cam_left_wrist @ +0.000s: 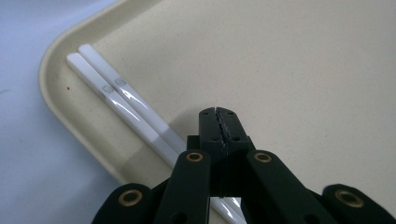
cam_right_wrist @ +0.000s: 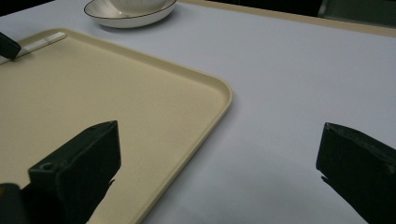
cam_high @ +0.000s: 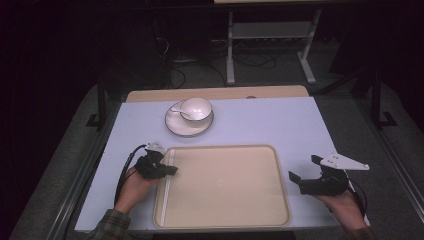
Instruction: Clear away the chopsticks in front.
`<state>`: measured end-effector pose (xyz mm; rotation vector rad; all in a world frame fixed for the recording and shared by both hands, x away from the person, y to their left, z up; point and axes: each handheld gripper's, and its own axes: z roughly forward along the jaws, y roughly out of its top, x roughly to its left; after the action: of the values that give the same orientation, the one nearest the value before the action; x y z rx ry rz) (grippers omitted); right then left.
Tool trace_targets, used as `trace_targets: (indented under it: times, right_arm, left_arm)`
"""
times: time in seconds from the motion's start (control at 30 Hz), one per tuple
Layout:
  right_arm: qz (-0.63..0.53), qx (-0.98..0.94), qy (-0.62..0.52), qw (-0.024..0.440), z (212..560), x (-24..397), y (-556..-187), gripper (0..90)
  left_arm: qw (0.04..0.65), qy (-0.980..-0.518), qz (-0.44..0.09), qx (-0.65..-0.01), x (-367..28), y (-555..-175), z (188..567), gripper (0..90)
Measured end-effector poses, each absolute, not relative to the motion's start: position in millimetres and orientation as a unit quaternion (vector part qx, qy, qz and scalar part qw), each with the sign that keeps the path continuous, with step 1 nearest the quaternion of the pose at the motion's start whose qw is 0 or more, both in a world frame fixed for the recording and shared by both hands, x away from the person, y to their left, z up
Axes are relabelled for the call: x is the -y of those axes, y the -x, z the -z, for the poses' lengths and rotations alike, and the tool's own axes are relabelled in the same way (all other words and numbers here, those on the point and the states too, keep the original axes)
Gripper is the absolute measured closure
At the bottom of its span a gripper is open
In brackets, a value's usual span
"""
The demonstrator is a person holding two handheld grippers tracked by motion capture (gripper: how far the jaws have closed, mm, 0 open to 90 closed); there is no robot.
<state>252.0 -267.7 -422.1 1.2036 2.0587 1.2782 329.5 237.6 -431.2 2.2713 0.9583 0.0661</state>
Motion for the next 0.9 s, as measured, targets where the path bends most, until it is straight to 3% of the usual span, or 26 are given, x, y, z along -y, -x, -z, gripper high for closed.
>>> trace_targets:
  times: [0.17,0.57,0.73,0.9]
  right_arm:
    - [-0.459,-0.743,-0.436,0.216,422,267,-253,0.0]
    - [-0.458,-0.744,-0.437,0.216,423,266,-253,0.0]
    - [-0.460,-0.744,-0.433,0.217,422,267,-253,0.0]
    - [-0.459,-0.746,-0.431,0.216,422,265,-253,0.0]
  left_arm:
    - [0.343,-0.865,-0.027,-0.365,-241,-331,427,84.0]
    - [0.358,-0.859,-0.040,-0.365,-247,-336,415,36.7]
    - [0.365,-0.855,-0.048,-0.365,-250,-339,411,25.2]
    - [0.366,-0.856,-0.054,-0.362,-252,-345,405,20.4]
